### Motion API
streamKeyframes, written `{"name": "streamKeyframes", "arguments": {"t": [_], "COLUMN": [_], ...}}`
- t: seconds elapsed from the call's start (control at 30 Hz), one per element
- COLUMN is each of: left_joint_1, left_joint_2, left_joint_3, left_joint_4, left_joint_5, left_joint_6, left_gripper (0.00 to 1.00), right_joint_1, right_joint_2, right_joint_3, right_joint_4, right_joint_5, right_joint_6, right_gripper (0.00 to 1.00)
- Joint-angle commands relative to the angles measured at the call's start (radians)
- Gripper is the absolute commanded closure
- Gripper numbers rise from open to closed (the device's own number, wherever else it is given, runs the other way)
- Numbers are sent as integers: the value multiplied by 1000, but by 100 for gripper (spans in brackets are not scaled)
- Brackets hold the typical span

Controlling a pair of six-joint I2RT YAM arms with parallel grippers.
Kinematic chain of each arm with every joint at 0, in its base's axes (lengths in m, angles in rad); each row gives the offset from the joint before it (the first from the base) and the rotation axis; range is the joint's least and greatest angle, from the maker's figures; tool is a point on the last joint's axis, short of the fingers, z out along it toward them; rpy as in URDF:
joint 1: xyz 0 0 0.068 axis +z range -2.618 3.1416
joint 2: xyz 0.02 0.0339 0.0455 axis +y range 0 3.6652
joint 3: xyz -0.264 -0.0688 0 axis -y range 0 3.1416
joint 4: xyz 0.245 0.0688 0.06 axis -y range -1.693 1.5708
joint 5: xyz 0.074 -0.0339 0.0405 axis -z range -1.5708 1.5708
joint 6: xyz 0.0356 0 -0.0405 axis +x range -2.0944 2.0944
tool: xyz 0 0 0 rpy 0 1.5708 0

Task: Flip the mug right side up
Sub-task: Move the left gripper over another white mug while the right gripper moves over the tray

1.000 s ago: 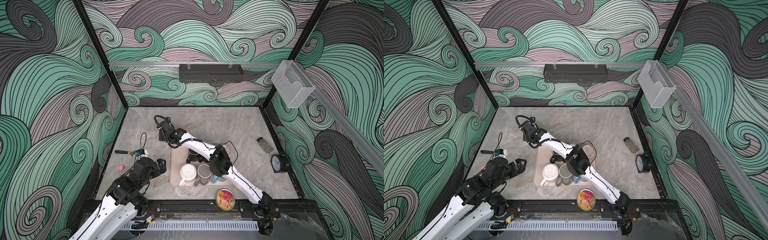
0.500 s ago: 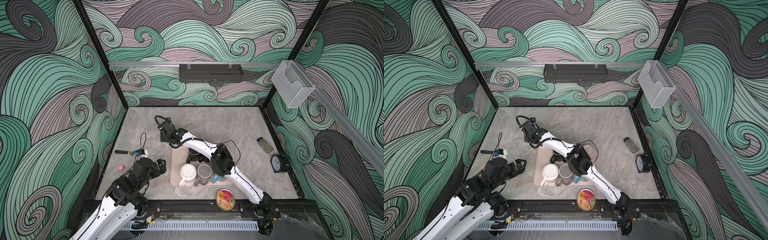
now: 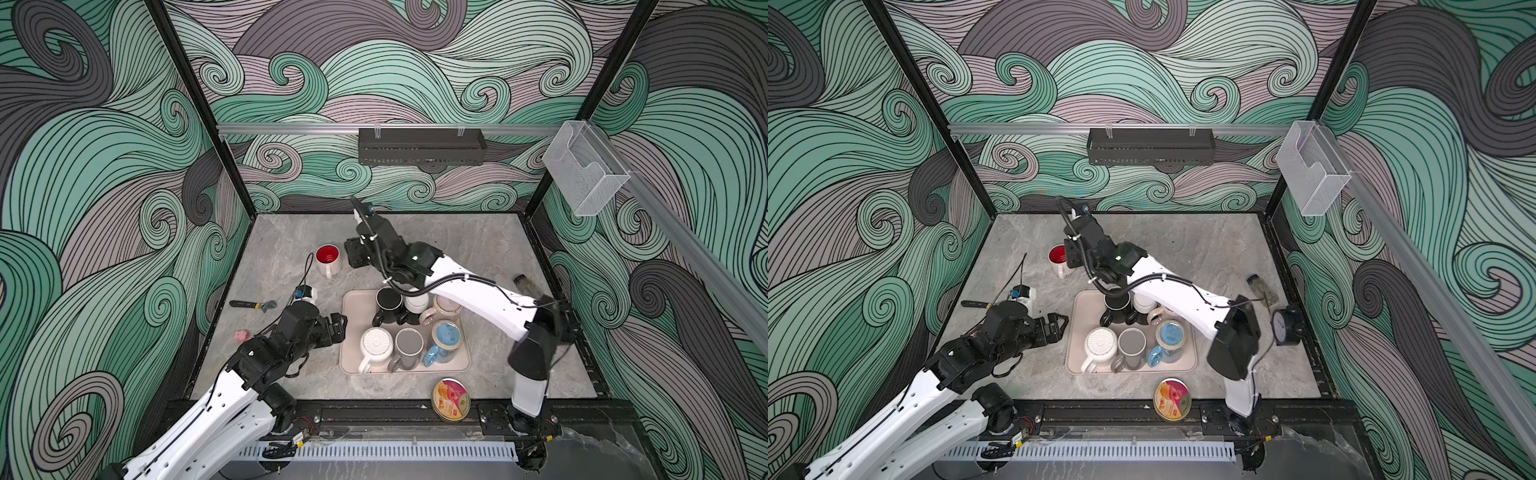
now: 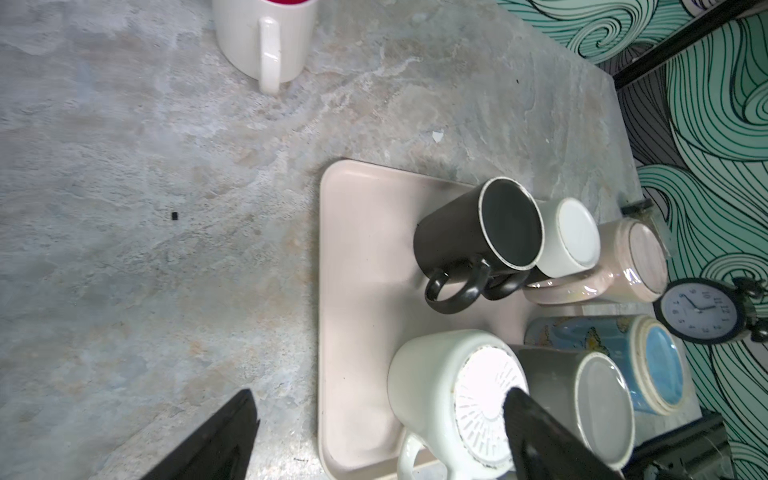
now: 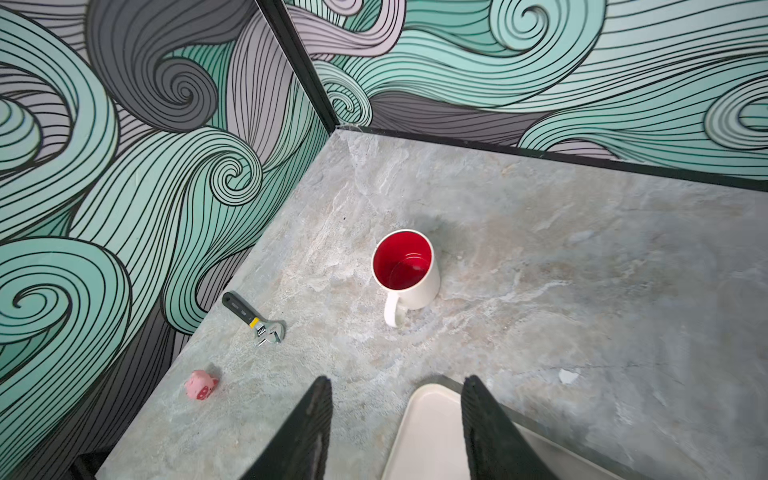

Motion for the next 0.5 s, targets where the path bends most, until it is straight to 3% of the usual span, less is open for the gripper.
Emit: {"name": "streamKeyframes", "arguments": {"t": [0.0, 0.13, 0.47], "left_joint_1": [-46, -108, -306], "left_joint_2": [0, -5, 20], "left_joint_3": [37, 48, 47], "left_joint_4": [-1, -87, -136], "left_joint_5": [19, -47, -152], "left_joint_6": [56, 54, -8], "left_gripper": [8, 8, 13], "right_joint_1": [12, 34, 129], "right_joint_2": [-114, -280, -558], "right_joint_3": [-161, -298, -566], "right_joint_4": [-19, -93, -200], "right_joint_5": [50, 71, 63], "right_joint_6": [-26, -30, 49], "right_gripper": [46, 36, 36]}}
